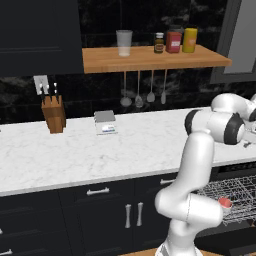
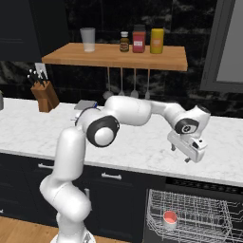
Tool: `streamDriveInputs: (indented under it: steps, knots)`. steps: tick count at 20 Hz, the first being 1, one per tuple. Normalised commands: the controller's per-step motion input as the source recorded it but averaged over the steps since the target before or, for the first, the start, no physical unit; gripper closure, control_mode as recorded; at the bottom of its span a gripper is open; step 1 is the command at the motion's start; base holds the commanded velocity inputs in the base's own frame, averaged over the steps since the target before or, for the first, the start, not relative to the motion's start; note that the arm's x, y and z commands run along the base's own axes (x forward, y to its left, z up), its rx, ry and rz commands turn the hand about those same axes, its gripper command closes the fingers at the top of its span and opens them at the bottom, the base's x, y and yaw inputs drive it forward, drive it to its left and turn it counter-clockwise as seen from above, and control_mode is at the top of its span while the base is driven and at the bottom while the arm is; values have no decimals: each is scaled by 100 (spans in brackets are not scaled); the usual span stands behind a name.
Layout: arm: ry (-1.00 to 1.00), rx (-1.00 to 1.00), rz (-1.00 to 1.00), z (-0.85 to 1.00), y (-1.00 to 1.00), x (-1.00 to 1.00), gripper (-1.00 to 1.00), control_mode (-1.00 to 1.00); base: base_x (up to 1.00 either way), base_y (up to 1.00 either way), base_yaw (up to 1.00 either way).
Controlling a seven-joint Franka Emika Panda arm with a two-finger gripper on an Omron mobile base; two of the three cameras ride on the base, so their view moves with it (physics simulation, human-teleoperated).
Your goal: Pick up the cup and bowl from the counter, place them in the dishwasher, and close the dishwasher door.
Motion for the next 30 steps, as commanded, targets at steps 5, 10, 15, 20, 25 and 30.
streamDriveInputs:
  steps: [5, 10, 15, 20, 25, 30]
  knots:
    - [0, 0, 9, -19, 11, 71, -100, -100, 0, 0, 0]
    - [1, -7, 17, 0, 5, 92, -100, -100, 0, 0, 0]
    - [1, -10, 12, 0, 4, 36, -100, -100, 0, 0, 0]
    - [-7, 0, 14, -2, 6, -40, -100, -100, 0, 0, 0]
    - [-1, -1, 23, -2, 1, -9, -100, -100, 0, 0, 0]
    - [-5, -11, 35, -1, 0, 0, -100, -100, 0, 0, 0]
